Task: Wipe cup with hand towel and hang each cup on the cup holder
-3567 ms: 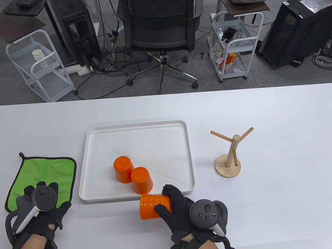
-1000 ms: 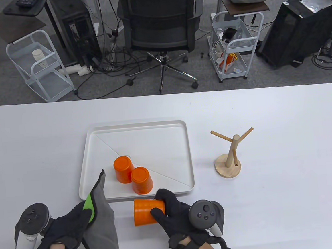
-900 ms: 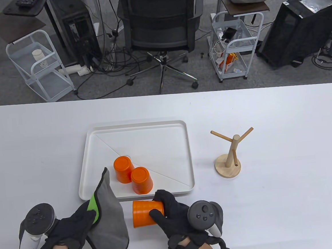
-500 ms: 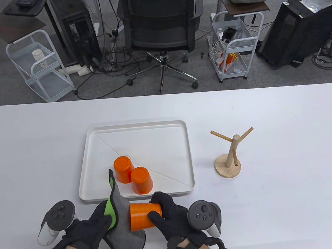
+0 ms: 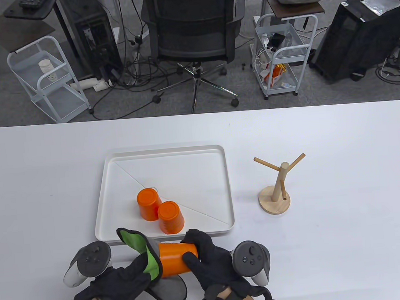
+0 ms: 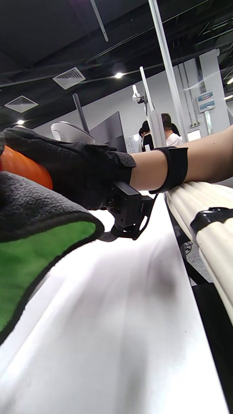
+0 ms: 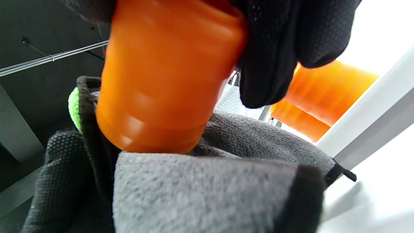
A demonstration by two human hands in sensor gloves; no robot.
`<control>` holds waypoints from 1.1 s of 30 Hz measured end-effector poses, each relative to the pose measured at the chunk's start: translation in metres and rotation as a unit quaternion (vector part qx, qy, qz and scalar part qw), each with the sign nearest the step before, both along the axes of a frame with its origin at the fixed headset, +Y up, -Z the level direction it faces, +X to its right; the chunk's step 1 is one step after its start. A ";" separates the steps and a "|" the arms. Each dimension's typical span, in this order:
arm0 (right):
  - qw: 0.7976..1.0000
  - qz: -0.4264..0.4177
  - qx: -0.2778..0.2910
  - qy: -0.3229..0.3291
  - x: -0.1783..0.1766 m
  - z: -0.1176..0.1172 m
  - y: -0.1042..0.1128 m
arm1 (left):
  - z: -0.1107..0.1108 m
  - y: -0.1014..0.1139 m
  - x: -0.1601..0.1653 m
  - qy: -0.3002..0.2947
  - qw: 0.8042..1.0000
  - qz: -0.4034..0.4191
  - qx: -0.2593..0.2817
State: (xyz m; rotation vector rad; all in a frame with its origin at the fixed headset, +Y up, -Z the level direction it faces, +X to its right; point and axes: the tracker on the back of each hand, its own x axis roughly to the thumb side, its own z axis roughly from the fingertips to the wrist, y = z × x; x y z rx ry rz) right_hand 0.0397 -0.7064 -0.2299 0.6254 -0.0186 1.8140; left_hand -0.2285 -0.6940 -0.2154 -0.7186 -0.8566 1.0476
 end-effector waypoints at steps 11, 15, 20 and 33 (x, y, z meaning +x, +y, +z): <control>1.000 -0.012 -0.008 -0.005 0.003 -0.001 0.001 | -0.012 -0.003 0.015 -0.029 0.999 0.014 0.033; 1.000 -0.013 -0.013 -0.008 0.004 -0.001 0.001 | -0.015 -0.006 0.019 -0.033 0.998 0.003 0.045; 1.000 0.005 -0.017 -0.002 0.000 0.000 -0.001 | -0.014 -0.010 0.017 -0.030 0.997 -0.016 0.071; 0.998 0.034 -0.045 0.021 -0.012 0.003 -0.009 | -0.002 -0.007 0.025 -0.023 0.970 -0.141 0.196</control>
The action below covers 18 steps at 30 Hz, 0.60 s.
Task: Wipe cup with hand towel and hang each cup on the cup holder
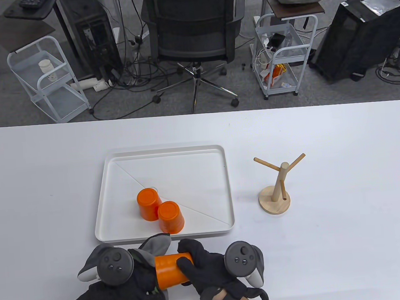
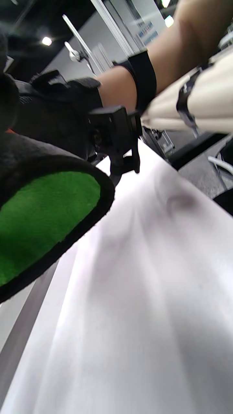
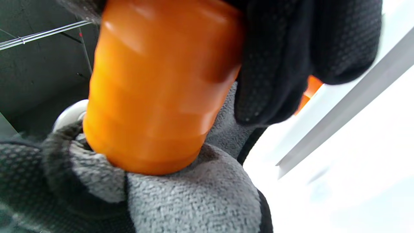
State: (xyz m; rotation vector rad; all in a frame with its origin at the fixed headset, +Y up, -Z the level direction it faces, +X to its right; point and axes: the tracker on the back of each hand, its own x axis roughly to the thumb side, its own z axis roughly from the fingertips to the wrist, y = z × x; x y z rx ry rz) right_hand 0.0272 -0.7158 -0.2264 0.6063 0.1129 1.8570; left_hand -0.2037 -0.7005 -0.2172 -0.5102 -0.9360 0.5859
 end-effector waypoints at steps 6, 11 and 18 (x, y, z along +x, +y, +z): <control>1.000 0.002 -0.014 0.001 -0.001 0.000 -0.001 | 0.008 0.004 0.005 0.006 0.997 -0.048 0.064; 1.000 -0.007 -0.007 0.006 -0.003 0.002 -0.001 | 0.003 -0.002 0.003 -0.003 1.000 0.009 -0.004; 0.997 0.028 0.069 0.013 -0.008 0.008 0.006 | -0.009 -0.017 -0.002 -0.020 0.980 0.116 -0.160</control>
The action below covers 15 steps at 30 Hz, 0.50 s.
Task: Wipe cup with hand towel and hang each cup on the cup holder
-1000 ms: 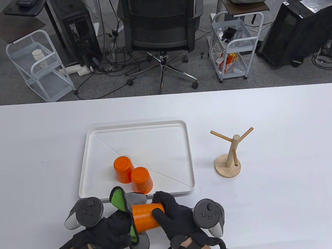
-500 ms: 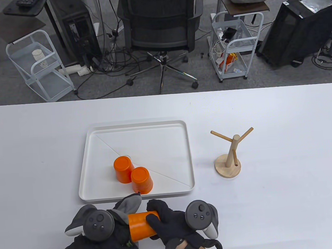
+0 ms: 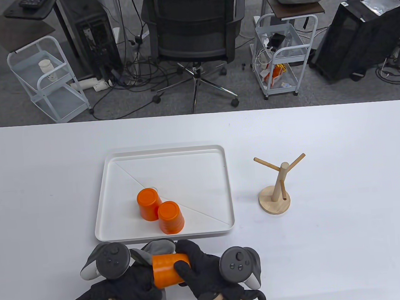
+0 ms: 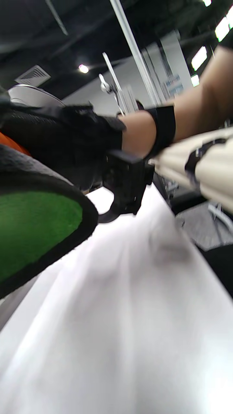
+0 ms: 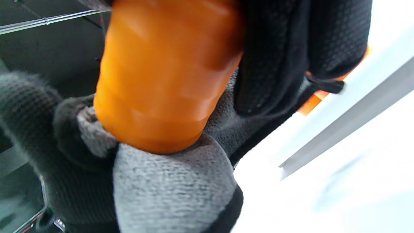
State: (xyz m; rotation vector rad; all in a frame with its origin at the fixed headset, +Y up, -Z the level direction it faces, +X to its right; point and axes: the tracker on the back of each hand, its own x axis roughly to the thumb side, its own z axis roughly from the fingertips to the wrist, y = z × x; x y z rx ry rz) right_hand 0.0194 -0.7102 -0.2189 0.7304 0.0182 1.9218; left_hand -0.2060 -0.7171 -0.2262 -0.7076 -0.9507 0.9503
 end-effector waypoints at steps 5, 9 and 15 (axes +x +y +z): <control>0.998 0.033 0.056 0.003 -0.004 0.005 0.004 | -0.006 -0.012 -0.002 -0.022 0.991 0.076 -0.110; 0.994 0.058 0.091 0.010 -0.007 0.009 0.006 | -0.010 -0.019 -0.003 -0.037 0.977 0.122 -0.169; 0.996 0.051 0.075 0.014 -0.007 0.008 0.004 | -0.010 -0.017 -0.005 -0.029 0.984 0.101 -0.143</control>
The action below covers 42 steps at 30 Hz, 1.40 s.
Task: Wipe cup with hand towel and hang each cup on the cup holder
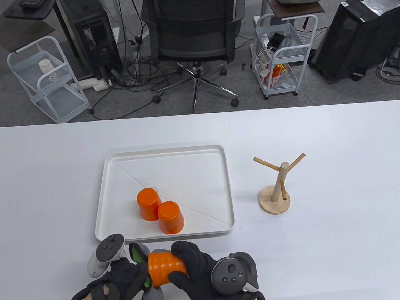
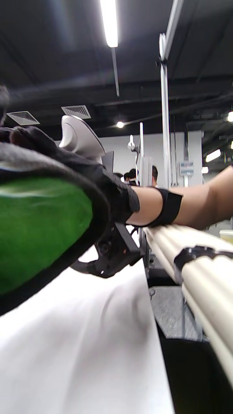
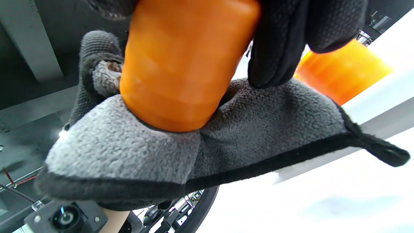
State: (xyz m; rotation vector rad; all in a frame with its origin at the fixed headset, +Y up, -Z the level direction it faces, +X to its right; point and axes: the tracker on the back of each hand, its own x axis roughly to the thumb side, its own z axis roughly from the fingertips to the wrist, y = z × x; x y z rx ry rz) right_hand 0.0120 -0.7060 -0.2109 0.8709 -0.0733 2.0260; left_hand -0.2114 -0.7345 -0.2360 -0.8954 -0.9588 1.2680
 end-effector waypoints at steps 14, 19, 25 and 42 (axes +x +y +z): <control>0.990 -0.037 -0.137 -0.008 0.004 -0.010 -0.013 | 0.019 0.022 0.008 0.008 0.950 -0.194 0.242; 0.985 -0.045 -0.166 -0.010 0.005 -0.012 -0.017 | 0.027 0.030 0.012 0.016 0.917 -0.241 0.318; 0.986 -0.047 -0.161 -0.011 0.006 -0.012 -0.017 | 0.026 0.026 0.013 0.012 0.936 -0.207 0.284; 0.999 -0.010 -0.029 0.024 -0.002 0.000 -0.006 | 0.004 -0.002 0.000 -0.030 0.999 -0.004 0.014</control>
